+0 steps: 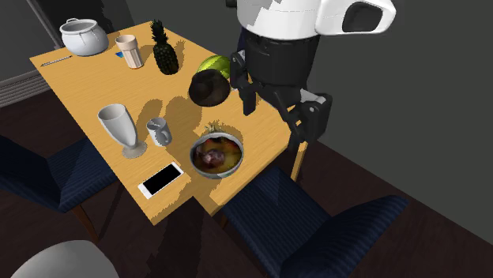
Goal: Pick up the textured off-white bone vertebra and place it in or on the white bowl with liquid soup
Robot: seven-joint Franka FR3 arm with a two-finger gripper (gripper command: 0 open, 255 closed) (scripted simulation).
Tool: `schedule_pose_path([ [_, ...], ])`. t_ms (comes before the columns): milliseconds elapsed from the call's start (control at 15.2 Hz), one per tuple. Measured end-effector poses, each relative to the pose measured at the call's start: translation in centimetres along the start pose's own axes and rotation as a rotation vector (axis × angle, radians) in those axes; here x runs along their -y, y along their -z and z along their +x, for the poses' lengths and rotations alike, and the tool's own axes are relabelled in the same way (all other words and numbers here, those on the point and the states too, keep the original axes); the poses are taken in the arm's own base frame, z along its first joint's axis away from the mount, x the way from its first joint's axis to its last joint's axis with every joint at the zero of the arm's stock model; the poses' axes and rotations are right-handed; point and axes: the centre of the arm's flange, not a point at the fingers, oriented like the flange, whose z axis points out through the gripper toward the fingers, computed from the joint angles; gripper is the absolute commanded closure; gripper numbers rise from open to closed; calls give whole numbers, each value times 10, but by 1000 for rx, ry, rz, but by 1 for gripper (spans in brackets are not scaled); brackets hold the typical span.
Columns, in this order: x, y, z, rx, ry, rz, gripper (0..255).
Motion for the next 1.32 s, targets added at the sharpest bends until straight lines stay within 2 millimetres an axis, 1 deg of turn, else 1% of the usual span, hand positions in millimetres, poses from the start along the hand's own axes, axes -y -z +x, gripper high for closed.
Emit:
schedule_pose_path([
  [66,0,0,0,0,0,0,0],
  [198,12,-11,2,0,-4,-6,0],
  [264,22,-17,4,-1,-7,-11,0],
  [594,73,-61,13,-3,-25,-37,0],
  [792,102,-86,24,-5,-36,-53,0],
  [1056,143,-125,33,-8,-52,-74,0],
  [1254,174,-153,41,-10,-63,-89,0],
  [1320,182,-160,45,-11,-67,-95,0],
])
